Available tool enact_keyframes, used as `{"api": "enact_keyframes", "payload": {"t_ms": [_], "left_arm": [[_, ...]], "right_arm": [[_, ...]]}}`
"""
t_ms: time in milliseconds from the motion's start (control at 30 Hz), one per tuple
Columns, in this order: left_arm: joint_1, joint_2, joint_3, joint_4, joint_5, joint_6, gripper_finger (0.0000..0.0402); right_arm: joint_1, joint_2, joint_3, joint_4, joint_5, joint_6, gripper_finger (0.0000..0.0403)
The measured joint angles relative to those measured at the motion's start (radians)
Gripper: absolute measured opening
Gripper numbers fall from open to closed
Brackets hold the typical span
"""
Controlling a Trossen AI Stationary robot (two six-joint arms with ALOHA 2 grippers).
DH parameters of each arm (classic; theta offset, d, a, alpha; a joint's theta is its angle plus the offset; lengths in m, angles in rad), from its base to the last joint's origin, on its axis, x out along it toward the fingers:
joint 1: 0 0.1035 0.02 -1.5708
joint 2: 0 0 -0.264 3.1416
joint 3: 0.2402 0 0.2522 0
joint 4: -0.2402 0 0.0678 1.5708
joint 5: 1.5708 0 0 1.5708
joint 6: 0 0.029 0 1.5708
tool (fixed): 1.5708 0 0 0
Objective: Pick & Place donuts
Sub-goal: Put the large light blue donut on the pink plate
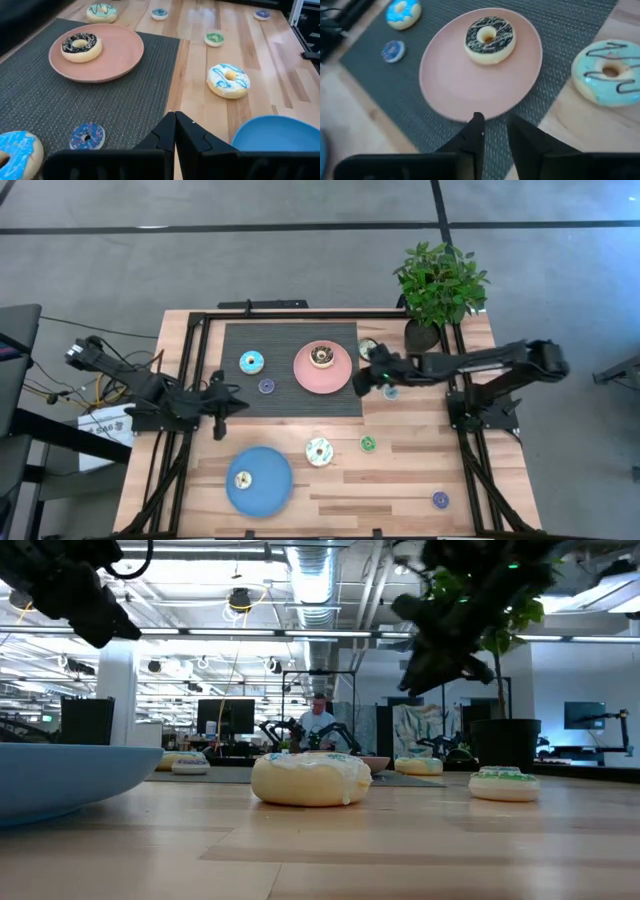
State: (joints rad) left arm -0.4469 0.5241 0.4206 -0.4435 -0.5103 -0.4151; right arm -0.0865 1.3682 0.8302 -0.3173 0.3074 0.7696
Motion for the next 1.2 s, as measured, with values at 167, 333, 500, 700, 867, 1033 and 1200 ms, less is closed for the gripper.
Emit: {"api": "enact_keyframes", "payload": {"t_ms": [167,333,500,700,867,1033,1200], "left_arm": [[0.0,-0.032,0.0,-0.077,0.008,-0.002,0.0],[0.0,-0.036,0.0,-0.092,0.004,-0.012,0.0],[0.0,-0.036,0.0,-0.093,0.003,-0.013,0.0],[0.0,-0.036,0.0,-0.098,0.001,-0.021,0.0],[0.0,-0.036,0.0,-0.11,-0.001,-0.025,0.0],[0.0,-0.036,0.0,-0.121,-0.001,-0.026,0.0],[0.0,-0.036,0.0,-0.121,-0.001,-0.026,0.0]], "right_arm": [[-0.064,0.125,0.16,-0.158,0.007,-0.013,0.012],[-0.166,0.215,0.254,-0.291,0.003,0.02,0.0179],[-0.291,0.287,0.27,-0.35,-0.064,0.072,0.0234],[-0.392,0.37,0.27,-0.353,-0.098,0.133,0.0249],[-0.422,0.42,0.271,-0.351,-0.098,0.17,0.024],[-0.432,0.449,0.271,-0.342,-0.092,0.189,0.0224],[-0.432,0.451,0.271,-0.324,-0.076,0.2,0.0212]]}}
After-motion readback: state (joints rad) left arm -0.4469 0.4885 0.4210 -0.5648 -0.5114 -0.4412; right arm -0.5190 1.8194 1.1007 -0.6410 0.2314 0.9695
